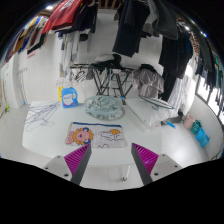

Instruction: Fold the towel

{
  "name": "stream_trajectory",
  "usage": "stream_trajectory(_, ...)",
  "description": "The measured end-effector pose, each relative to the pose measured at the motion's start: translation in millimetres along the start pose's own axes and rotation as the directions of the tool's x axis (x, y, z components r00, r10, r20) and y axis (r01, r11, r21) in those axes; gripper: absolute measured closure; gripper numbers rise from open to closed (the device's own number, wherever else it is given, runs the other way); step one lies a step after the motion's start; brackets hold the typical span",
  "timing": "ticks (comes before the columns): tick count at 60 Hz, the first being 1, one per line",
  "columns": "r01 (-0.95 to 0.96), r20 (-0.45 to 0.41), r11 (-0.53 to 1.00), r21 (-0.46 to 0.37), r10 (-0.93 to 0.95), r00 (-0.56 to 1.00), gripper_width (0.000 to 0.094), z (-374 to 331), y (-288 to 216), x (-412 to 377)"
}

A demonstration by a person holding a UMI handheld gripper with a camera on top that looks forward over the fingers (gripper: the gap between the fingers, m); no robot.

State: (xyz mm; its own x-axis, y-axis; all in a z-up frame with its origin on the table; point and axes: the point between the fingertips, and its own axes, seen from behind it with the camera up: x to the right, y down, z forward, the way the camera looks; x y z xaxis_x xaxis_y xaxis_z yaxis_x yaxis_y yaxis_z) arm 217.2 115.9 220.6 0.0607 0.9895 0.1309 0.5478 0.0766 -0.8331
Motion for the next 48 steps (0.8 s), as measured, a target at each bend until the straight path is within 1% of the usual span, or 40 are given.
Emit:
stream_trajectory(13, 0.010, 0.037, 1.000, -0.017, -0.009, 0.999, 0.0083, 7.3, 0.2, -38.2)
stream_trajectory(20, 0.004, 0.064, 1.000, -0.026, -0.002, 0.998, 0.0081, 15.2, 0.3, -79.7)
stream_trajectory(30, -0.002, 0.115, 1.000, 0.005, 0.001, 0.993, 0.0081, 28.4, -10.1, -143.5)
stream_trajectory(38, -0.013, 0.157, 0.999, 0.033, 0.008, 0.987, 0.0083, 52.9, -14.6, -198.9)
stream_trajectory(42, -0.017, 0.169, 0.999, 0.033, 0.011, 0.986, 0.0083, 71.2, -13.6, -220.0)
stream_trajectory(48, -0.017, 0.153, 0.999, 0.036, 0.011, 0.988, 0.0082, 105.1, -11.3, -239.3)
